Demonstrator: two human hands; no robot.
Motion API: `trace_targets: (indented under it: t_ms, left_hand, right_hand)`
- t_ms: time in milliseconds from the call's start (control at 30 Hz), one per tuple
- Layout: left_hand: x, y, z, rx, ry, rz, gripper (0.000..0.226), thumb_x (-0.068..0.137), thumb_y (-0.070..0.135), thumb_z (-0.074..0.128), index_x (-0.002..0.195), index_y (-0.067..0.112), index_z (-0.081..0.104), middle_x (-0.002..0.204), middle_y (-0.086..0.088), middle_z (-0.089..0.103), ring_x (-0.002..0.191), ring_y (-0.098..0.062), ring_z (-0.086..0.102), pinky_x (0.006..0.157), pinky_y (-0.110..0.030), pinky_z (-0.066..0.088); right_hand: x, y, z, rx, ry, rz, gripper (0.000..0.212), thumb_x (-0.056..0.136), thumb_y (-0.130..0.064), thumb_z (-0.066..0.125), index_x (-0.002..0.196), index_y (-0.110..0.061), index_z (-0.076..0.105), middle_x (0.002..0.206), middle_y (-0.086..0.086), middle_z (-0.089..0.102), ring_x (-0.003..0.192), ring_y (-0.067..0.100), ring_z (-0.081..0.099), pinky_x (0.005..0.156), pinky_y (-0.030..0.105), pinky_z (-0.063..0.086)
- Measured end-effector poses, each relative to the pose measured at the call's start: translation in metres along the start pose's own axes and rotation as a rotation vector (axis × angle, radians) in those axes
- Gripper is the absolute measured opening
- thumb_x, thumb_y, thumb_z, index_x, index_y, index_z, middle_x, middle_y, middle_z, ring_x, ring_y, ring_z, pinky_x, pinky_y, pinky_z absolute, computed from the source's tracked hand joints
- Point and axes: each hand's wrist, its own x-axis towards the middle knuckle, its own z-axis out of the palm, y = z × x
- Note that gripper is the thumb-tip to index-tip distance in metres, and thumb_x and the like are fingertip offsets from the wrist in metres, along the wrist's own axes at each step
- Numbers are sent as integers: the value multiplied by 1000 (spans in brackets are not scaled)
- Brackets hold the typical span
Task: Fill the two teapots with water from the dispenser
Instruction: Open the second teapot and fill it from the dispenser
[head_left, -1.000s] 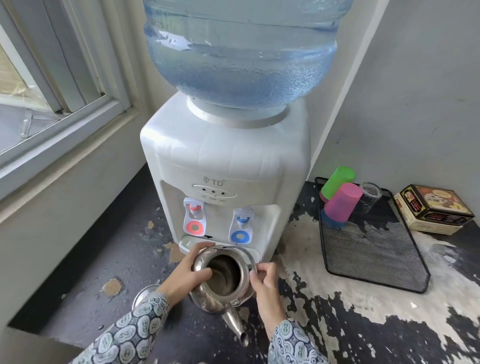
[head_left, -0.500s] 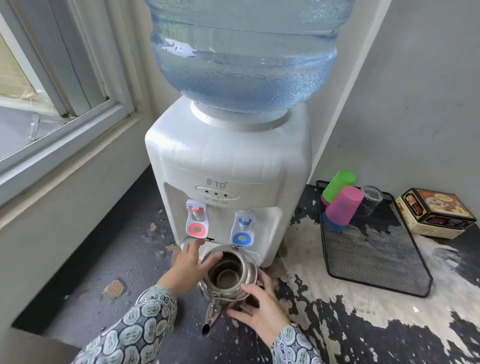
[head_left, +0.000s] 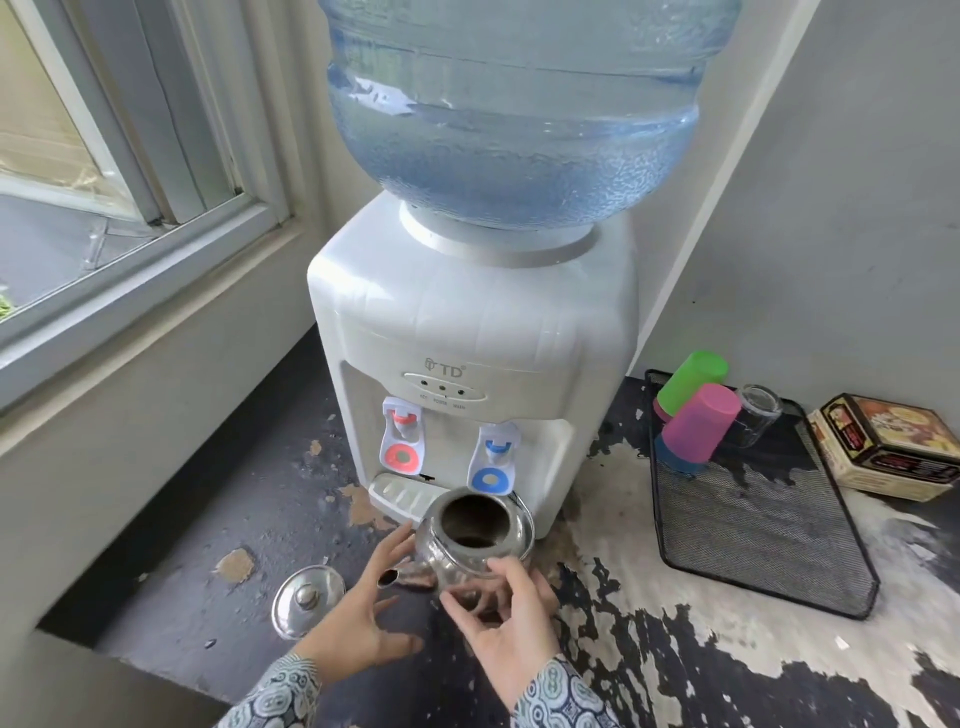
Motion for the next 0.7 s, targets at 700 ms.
trace_targets:
  t_ms: [700]
  left_hand:
    - [38,41,16,-162,396,62,131,19,65,83,123,21,15,115,13,47,101,7,52,85,-2,40]
  right_hand:
    - [24,-53,11,-1284,-70,-870,26,92,-31,48,117,-22,48,91,-2,53,91,15,52,81,29,47]
